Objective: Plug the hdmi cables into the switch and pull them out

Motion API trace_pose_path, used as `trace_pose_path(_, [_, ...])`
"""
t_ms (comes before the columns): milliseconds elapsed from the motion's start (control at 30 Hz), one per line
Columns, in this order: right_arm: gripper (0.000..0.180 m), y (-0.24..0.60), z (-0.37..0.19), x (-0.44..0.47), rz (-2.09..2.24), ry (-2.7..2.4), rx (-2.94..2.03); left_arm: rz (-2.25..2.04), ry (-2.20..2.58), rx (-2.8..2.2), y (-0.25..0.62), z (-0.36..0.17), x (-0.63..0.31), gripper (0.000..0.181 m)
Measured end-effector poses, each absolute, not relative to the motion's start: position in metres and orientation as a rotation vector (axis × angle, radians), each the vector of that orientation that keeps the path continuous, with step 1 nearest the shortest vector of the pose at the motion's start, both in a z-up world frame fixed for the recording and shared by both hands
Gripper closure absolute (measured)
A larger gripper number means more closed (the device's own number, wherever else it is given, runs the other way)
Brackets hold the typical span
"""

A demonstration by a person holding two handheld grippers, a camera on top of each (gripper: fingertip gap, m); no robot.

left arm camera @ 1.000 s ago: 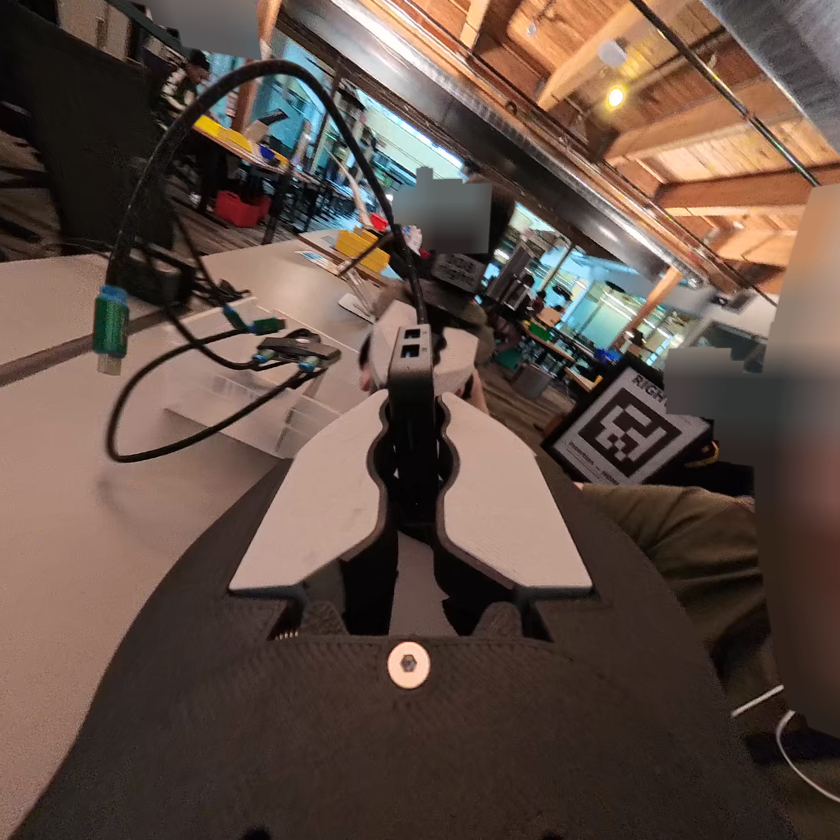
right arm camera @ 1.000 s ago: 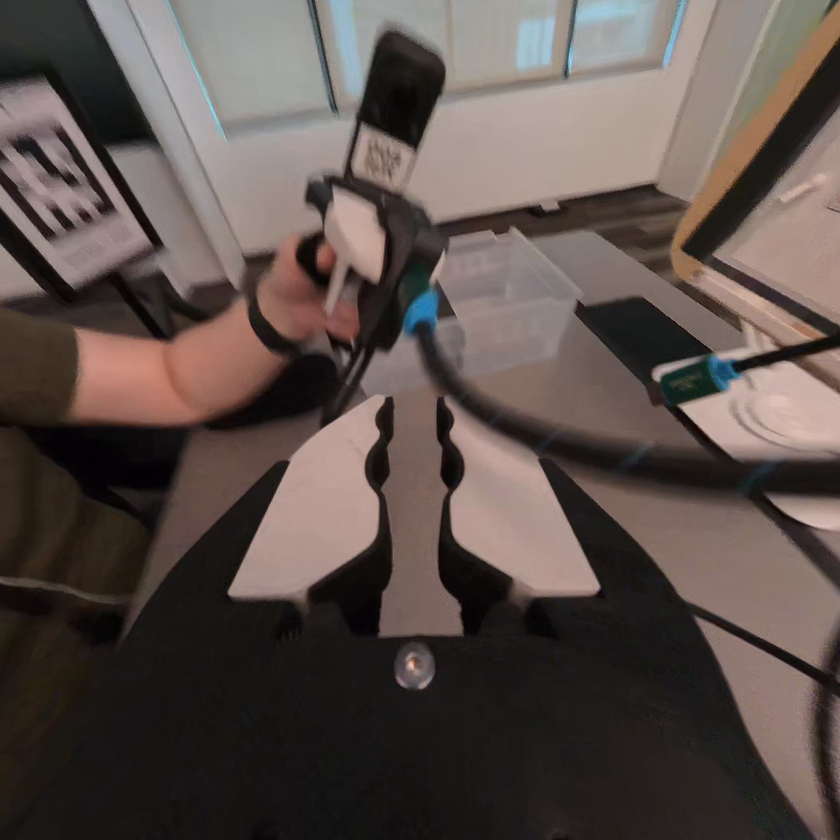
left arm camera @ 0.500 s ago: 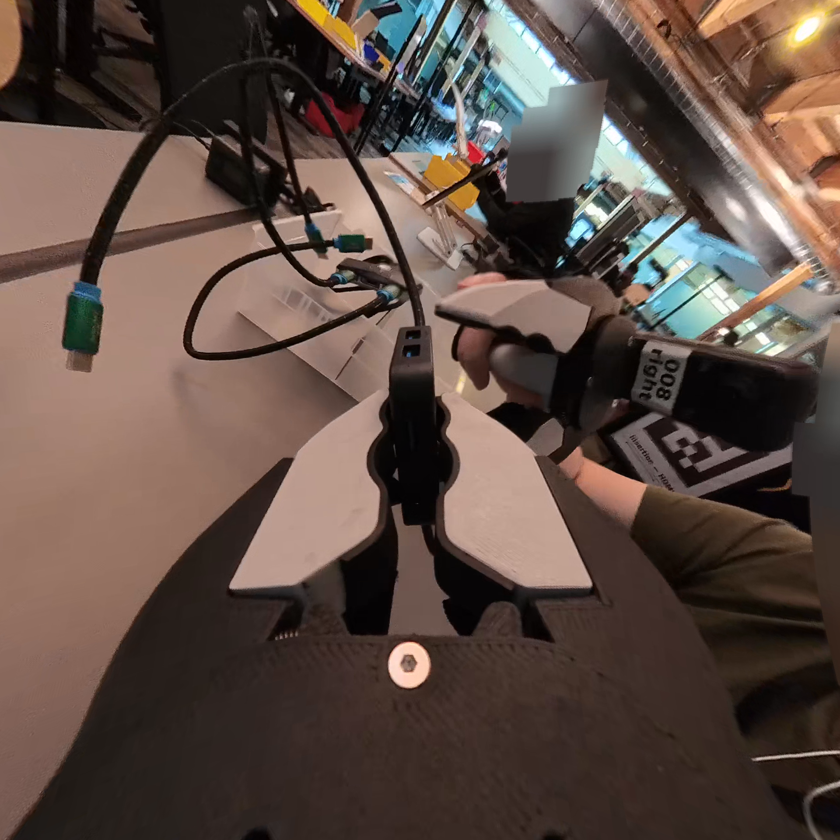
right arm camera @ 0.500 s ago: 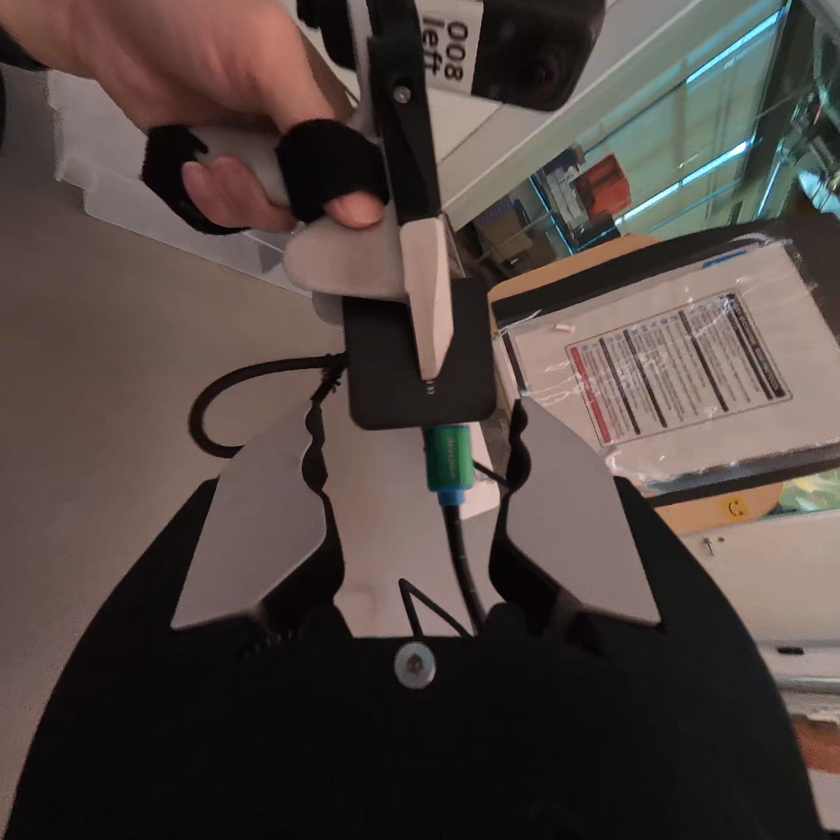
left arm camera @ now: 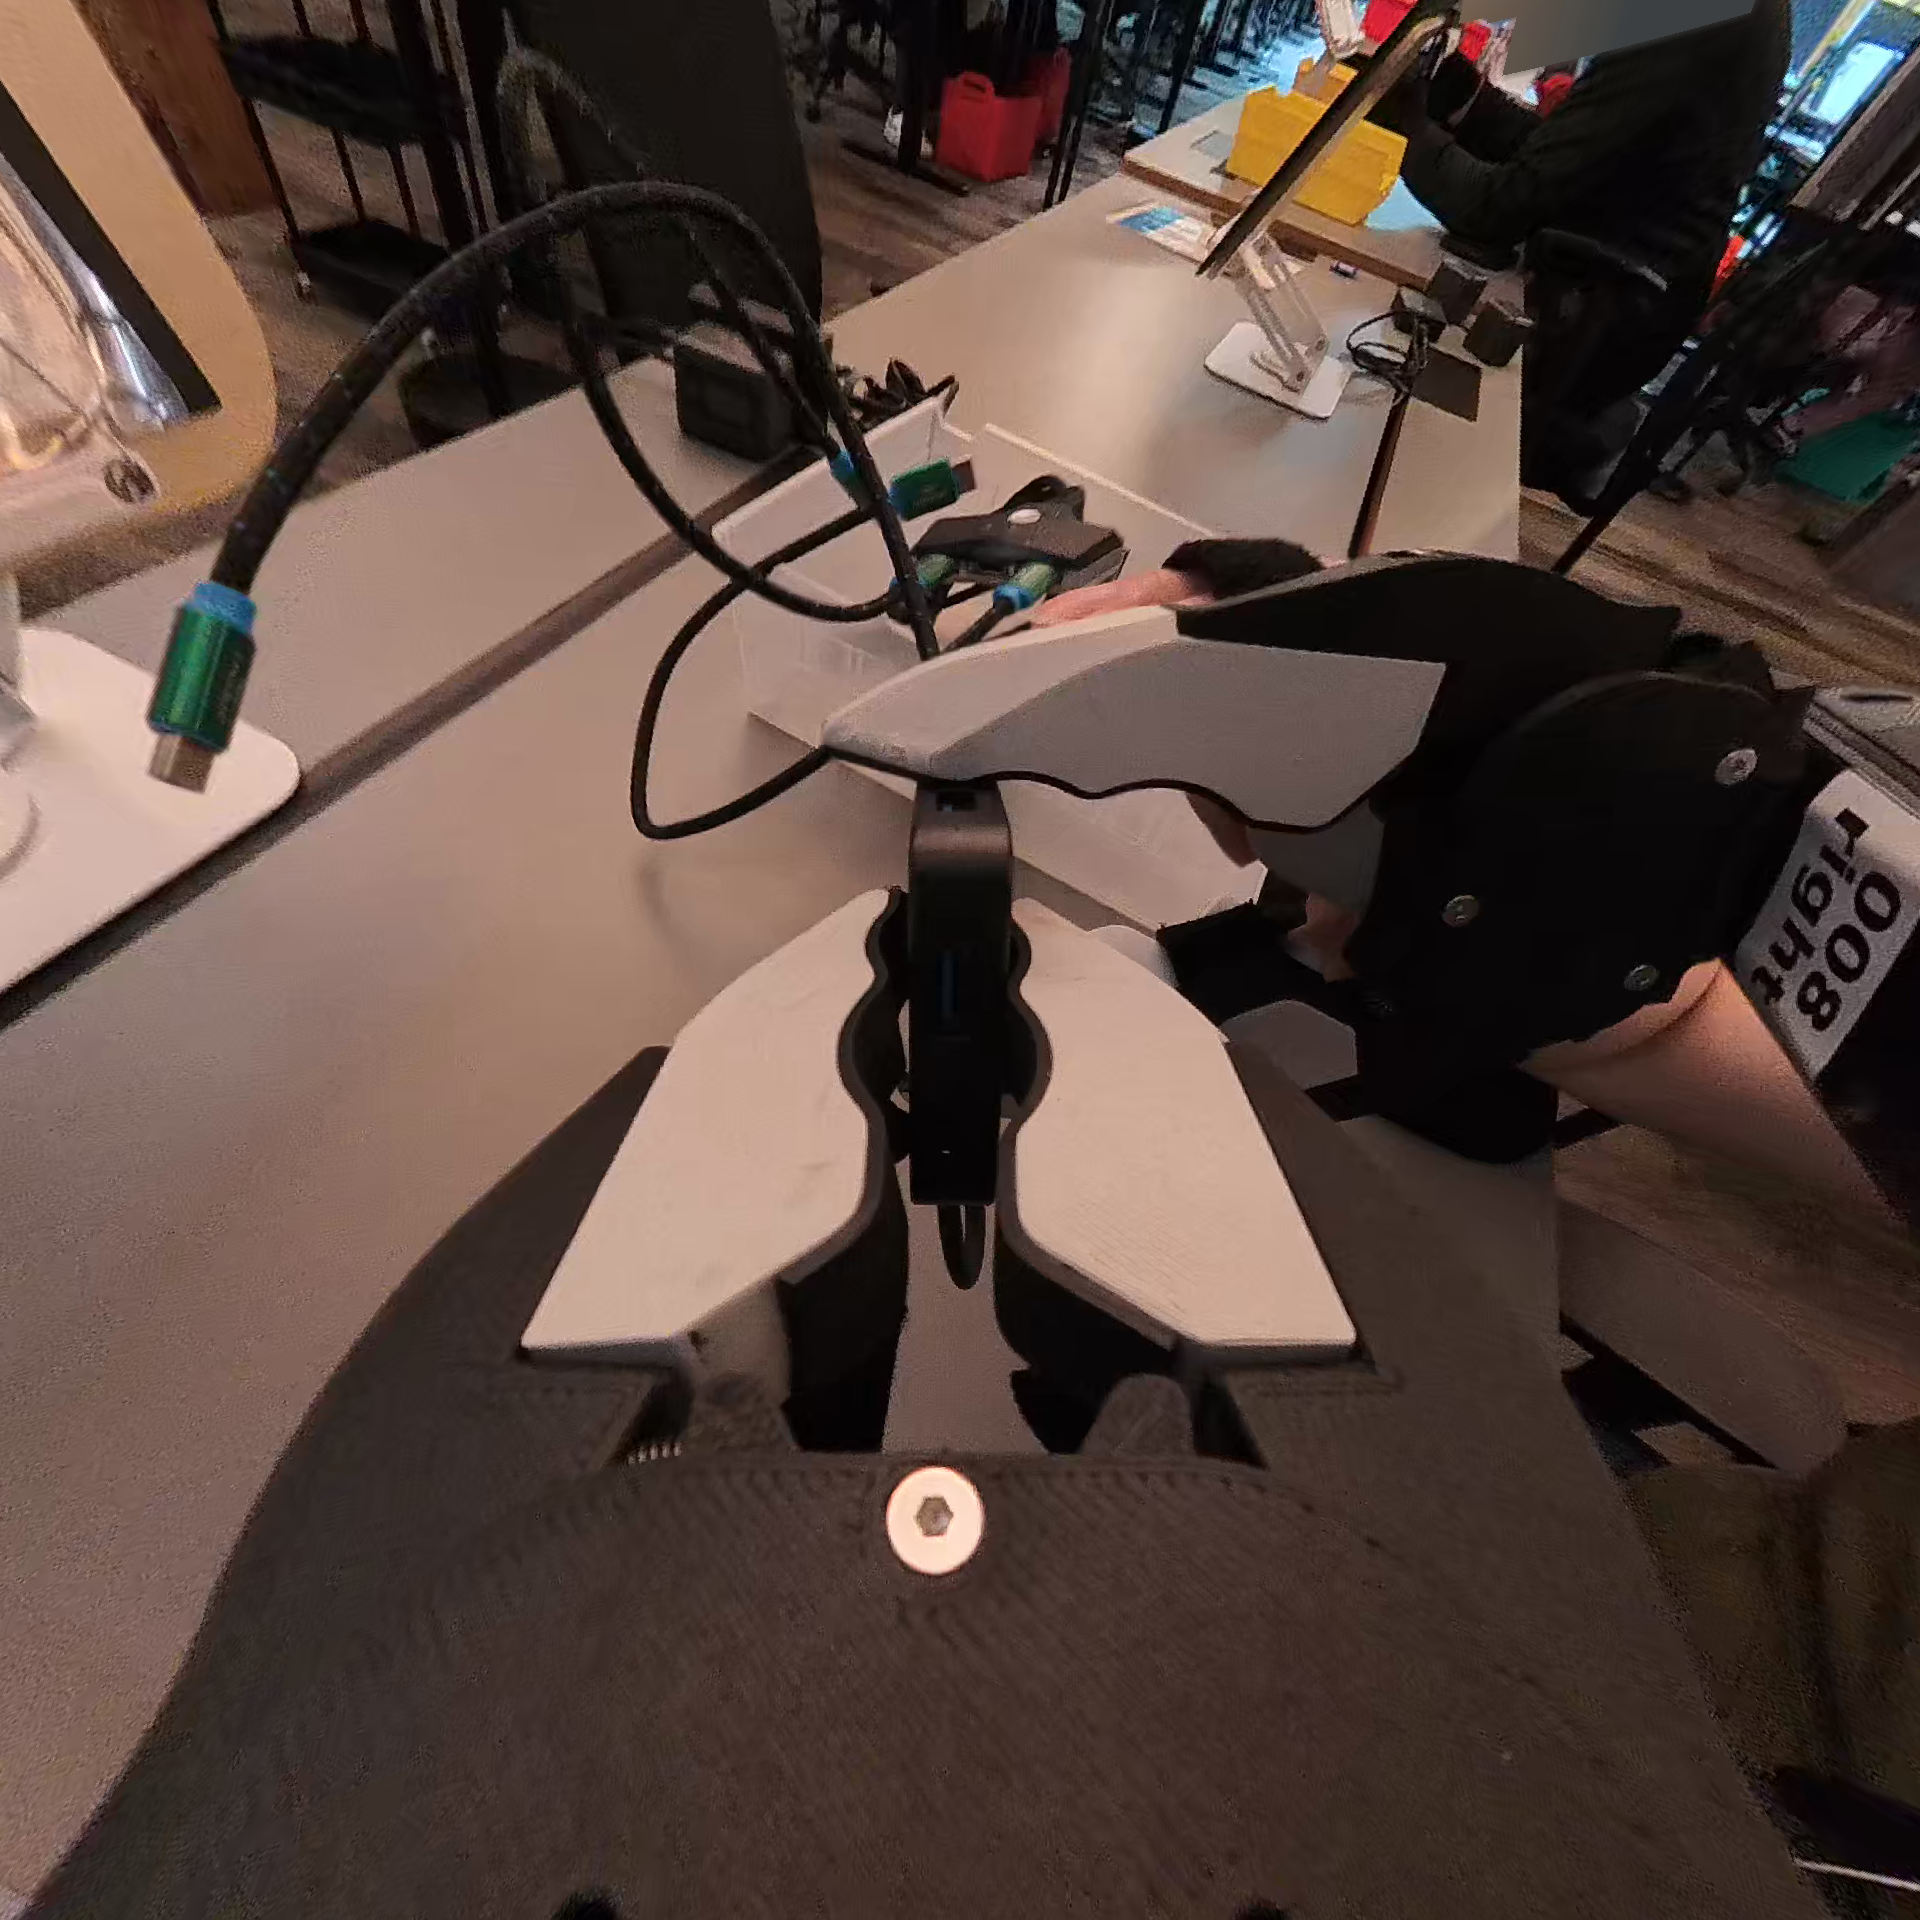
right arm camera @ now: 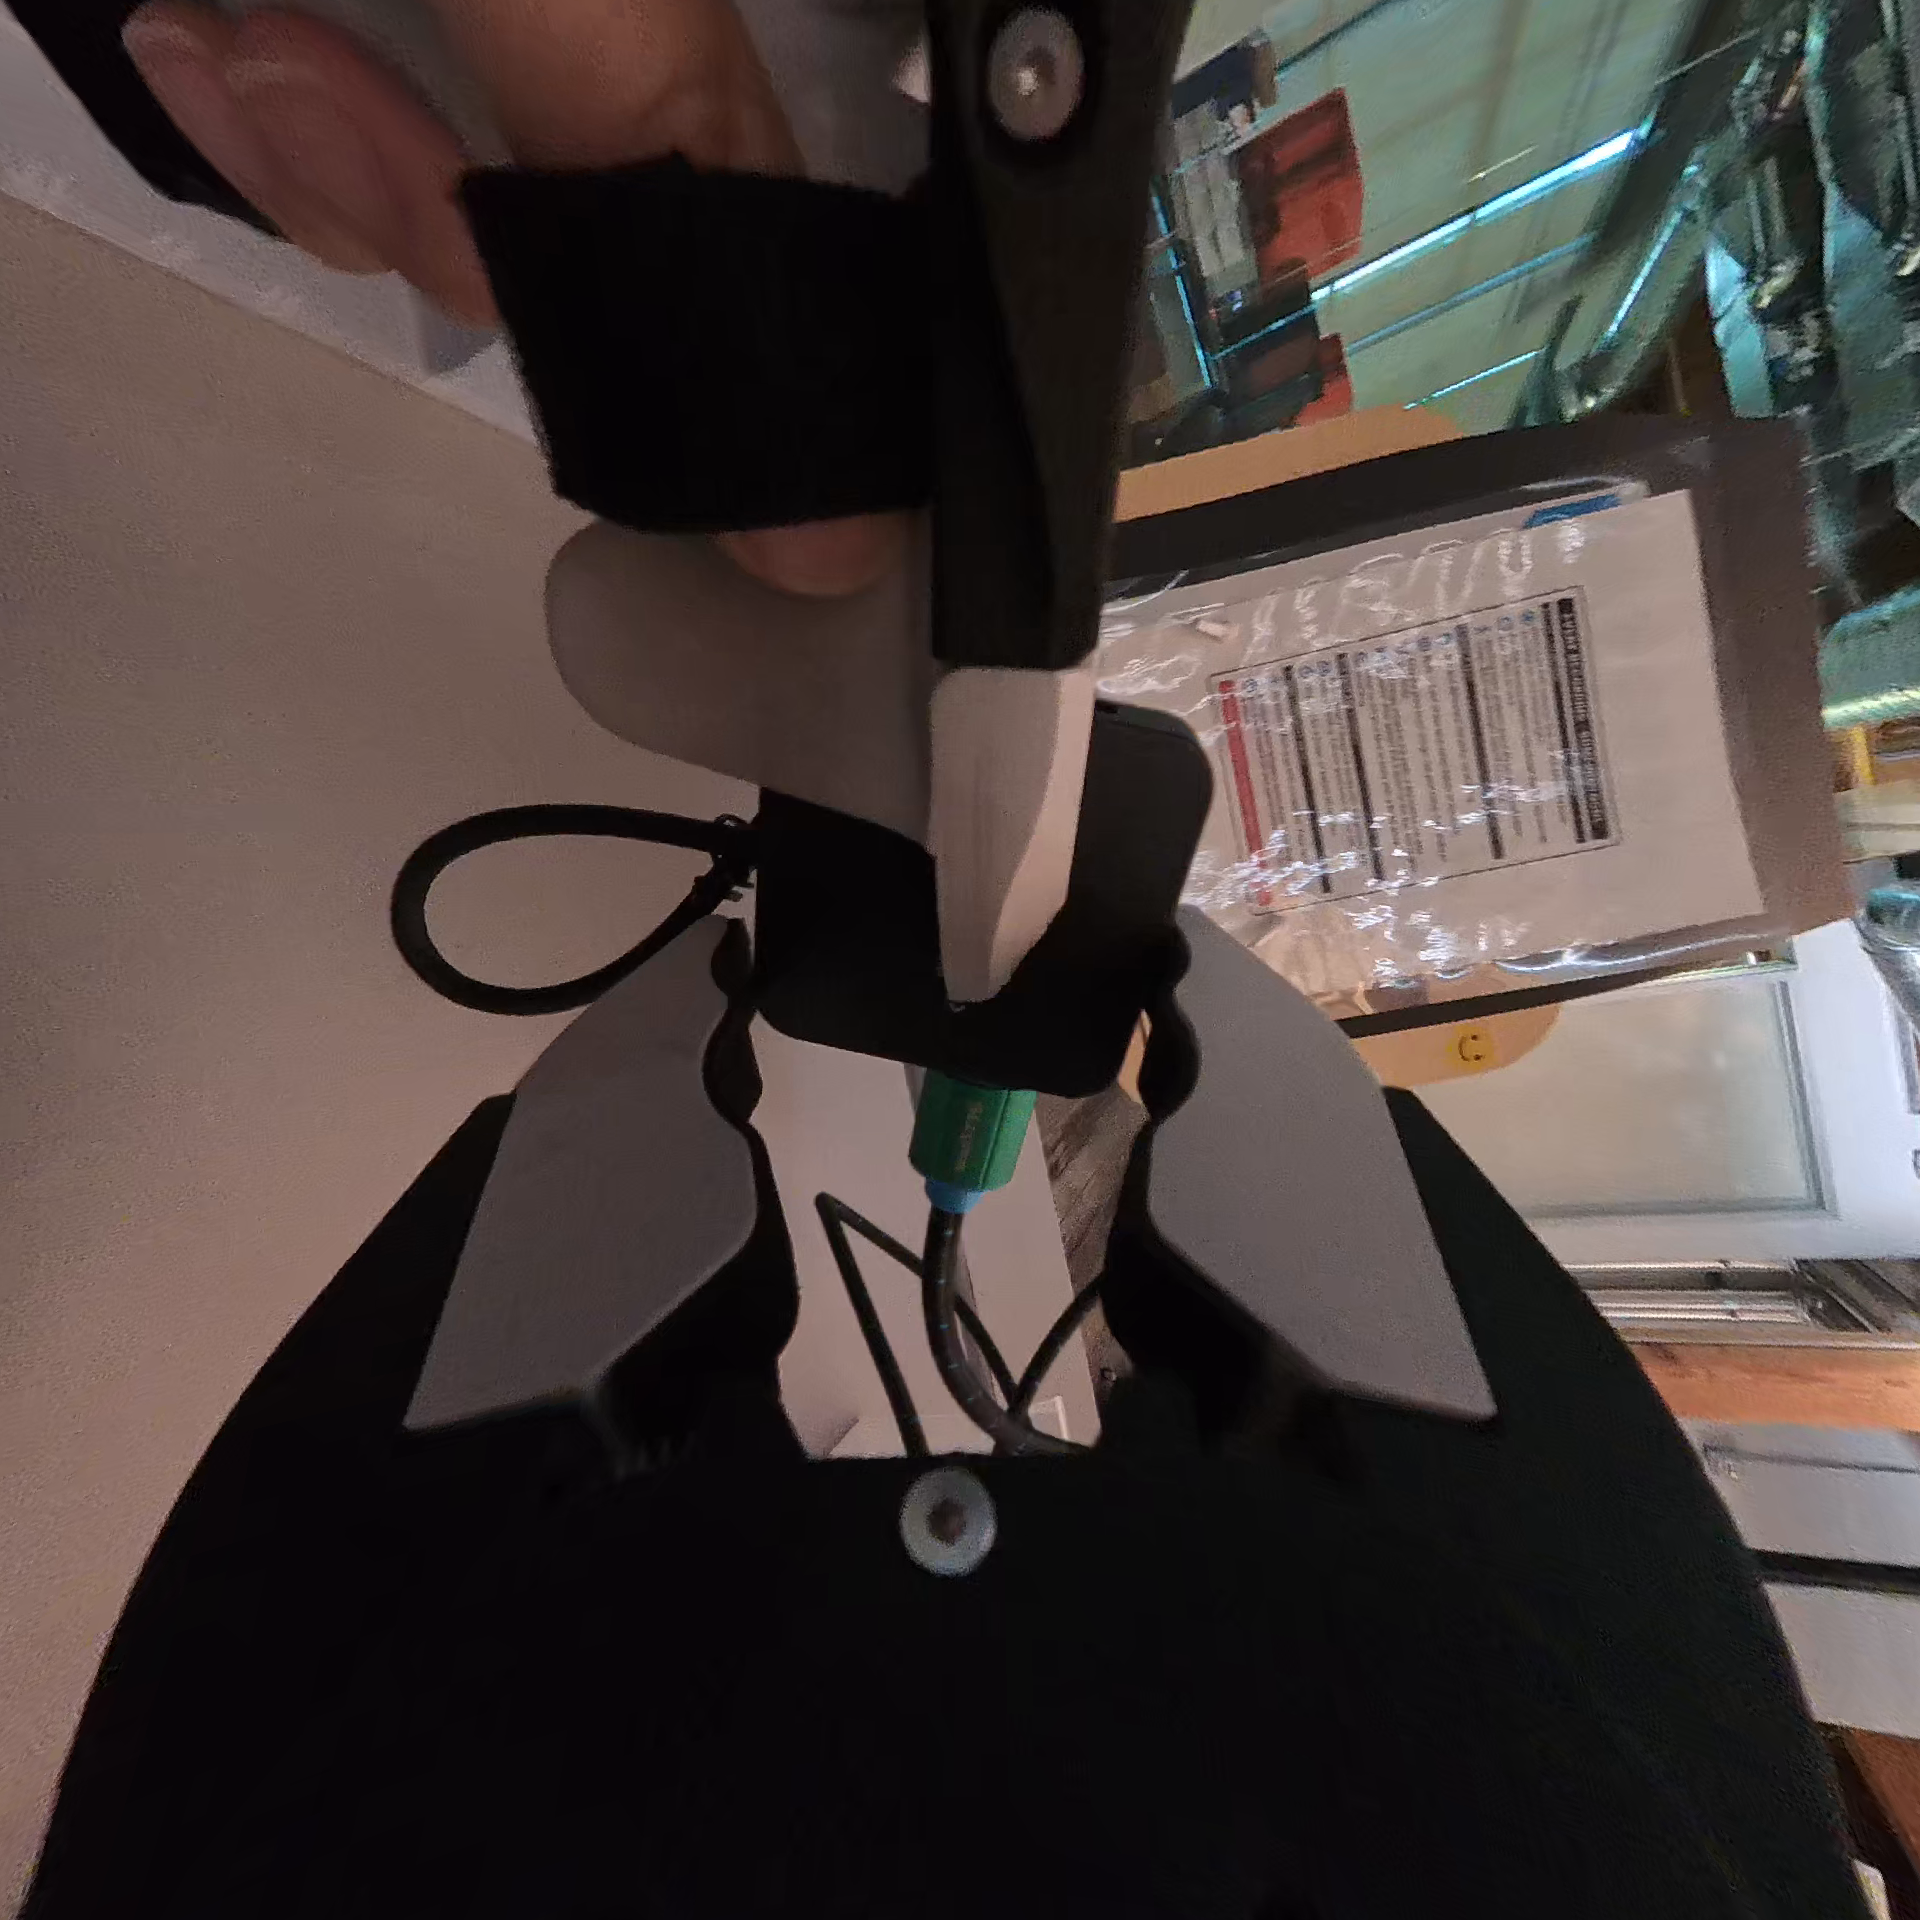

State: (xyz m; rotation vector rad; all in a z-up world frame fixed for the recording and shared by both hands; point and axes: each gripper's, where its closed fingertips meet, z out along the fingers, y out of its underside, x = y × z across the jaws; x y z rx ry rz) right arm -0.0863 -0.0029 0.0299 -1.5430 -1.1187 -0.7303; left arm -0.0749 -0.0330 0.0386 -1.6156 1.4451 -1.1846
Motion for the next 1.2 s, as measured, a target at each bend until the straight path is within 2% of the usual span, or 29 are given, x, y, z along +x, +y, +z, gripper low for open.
trace_pose_path(300, [0.106, -0.03, 0.08, -0.099, -0.757, -1.122, -1.262, -1.101, 1.448, -1.346, -0.046, 0.083, -0.088, 0.168])
trace_pose_path(400, [0.116, -0.052, 0.107, -0.089, -0.628, -1.084, -1.219, -1.059, 1.367, -1.27, -0.034, 0.1, -0.098, 0.168])
trace_pose_path(467, [0.126, -0.067, 0.126, -0.079, -0.461, -1.026, -1.208, -1.09, 1.291, -1.209, -0.028, 0.115, -0.106, 0.168])
trace_pose_path(567, [0.151, -0.089, 0.137, -0.071, -0.098, -1.0, -1.211, -1.166, 1.158, -1.129, -0.02, 0.135, -0.117, 0.168])
trace_pose_path(667, [0.151, -0.079, 0.134, -0.057, 0.215, -0.868, -1.329, -1.333, 1.039, -0.987, -0.027, 0.153, -0.127, 0.167])
trace_pose_path(733, [0.145, -0.066, 0.129, -0.054, 0.342, -0.778, -1.369, -1.509, 0.995, -0.863, -0.042, 0.162, -0.131, 0.167])
trace_pose_path(867, [0.132, -0.068, 0.134, -0.086, 0.698, -0.714, -1.279, -1.73, 1.048, -0.766, -0.07, 0.156, -0.12, 0.168])
trace_pose_path(1033, [0.152, -0.077, 0.132, -0.108, 0.738, -0.772, -1.257, -1.749, 1.186, -0.778, -0.091, 0.136, -0.101, 0.167])
trace_pose_path(1067, [0.163, -0.082, 0.134, -0.109, 0.749, -0.797, -1.238, -1.761, 1.205, -0.776, -0.094, 0.134, -0.1, 0.167])
trace_pose_path(1200, [0.164, -0.08, 0.121, -0.1, 0.713, -0.861, -1.366, -1.639, 1.357, -0.876, -0.091, 0.116, -0.091, 0.166])
